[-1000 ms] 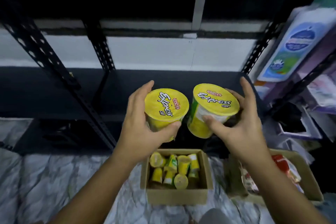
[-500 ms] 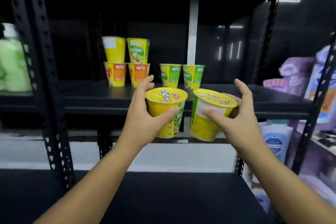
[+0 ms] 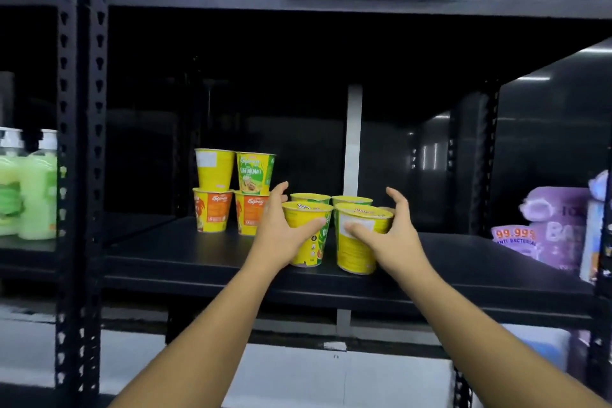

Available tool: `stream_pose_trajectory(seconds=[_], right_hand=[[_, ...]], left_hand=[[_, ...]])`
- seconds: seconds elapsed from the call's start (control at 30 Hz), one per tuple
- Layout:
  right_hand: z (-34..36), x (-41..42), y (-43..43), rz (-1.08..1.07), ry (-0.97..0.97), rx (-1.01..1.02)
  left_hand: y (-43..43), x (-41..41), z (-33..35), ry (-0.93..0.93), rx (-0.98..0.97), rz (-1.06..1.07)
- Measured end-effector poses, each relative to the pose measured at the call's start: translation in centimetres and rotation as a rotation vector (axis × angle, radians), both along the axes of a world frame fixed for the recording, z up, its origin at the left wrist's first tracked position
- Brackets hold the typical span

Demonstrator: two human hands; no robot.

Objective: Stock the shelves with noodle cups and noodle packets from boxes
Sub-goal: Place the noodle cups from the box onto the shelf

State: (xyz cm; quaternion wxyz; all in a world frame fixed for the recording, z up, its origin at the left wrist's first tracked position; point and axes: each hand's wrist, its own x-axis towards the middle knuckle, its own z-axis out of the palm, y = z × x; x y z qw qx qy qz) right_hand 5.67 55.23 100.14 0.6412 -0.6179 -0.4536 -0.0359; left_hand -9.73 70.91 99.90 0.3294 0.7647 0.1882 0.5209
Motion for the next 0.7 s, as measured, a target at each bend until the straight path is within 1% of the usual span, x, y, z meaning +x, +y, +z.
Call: stream_pose_trajectory(seconds=[0.2, 0.3, 0.43, 0.53, 0.7], right_hand=[[-0.7, 1.7, 1.5, 0.022, 0.005, -0.074], [-0.7, 2.5, 1.7, 0.072, 0.016, -0.140], [-1.2, 3.9, 2.5, 0.143, 0.078, -0.214], [-1.3, 4.4, 2.7, 0.174, 0.106, -0.228], [-1.5, 4.3, 2.8, 0.113, 0.087, -0.240]], left_hand=[[1.8, 1.0, -0.8, 0.159, -0.159, -0.091], [2.3, 1.0, -0.7, 0.184, -0.222, -0.142], [2.7, 1.1, -0.8, 0.152, -0.264, -0.217], [2.7, 1.1, -0.9, 0.104, -0.279, -0.236], [2.9, 1.0, -1.4, 0.020, -0.283, -0.232]])
